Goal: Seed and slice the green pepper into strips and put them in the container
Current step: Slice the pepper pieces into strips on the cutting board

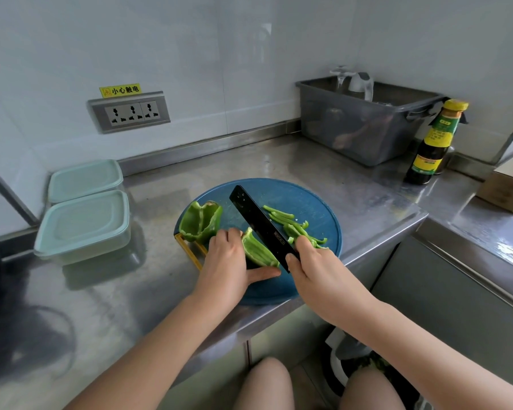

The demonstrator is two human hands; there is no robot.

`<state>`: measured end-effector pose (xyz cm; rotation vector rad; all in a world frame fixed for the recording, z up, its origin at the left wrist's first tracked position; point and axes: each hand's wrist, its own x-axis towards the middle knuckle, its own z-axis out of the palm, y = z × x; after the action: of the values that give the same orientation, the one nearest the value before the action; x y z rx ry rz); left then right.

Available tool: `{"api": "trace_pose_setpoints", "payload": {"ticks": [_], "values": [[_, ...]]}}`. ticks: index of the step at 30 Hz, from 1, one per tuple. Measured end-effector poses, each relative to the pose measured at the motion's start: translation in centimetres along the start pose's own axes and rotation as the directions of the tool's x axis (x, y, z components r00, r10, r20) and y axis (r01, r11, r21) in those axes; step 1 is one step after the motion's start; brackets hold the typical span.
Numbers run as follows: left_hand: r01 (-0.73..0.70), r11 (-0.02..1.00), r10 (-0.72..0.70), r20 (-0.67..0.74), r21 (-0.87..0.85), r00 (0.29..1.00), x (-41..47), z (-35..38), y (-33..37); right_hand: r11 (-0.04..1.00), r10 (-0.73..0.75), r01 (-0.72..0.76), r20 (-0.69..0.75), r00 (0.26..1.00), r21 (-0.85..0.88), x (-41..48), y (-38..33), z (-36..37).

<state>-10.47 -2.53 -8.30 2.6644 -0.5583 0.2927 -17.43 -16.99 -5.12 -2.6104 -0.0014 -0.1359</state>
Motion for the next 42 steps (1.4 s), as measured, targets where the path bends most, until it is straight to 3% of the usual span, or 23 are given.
{"api": "trace_pose_setpoints", "payload": {"ticks": [21,28,36,42], "values": [[-0.030,0.999,0.033,-0.112,0.024,0.993,0.3,0.5,-0.4,0.996,0.024,-0.017,0.074,0.997,-0.093,0.3,0.3,0.8],[-0.030,1.000,0.030,-0.045,-0.002,0.999,0.2,0.3,-0.4,0.996,0.013,0.000,0.141,0.990,-0.091,1.3,0.1,0.2],[-0.005,1.000,0.004,-0.074,-0.013,0.997,0.1,0.9,-0.2,0.986,0.006,0.028,0.198,0.980,-0.165,1.9,-0.6,-0.8],[0.022,0.999,-0.022,0.012,-0.026,1.000,0.1,0.5,0.0,0.973,0.032,0.019,0.213,0.977,-0.232,2.7,-2.2,-0.6]]}}
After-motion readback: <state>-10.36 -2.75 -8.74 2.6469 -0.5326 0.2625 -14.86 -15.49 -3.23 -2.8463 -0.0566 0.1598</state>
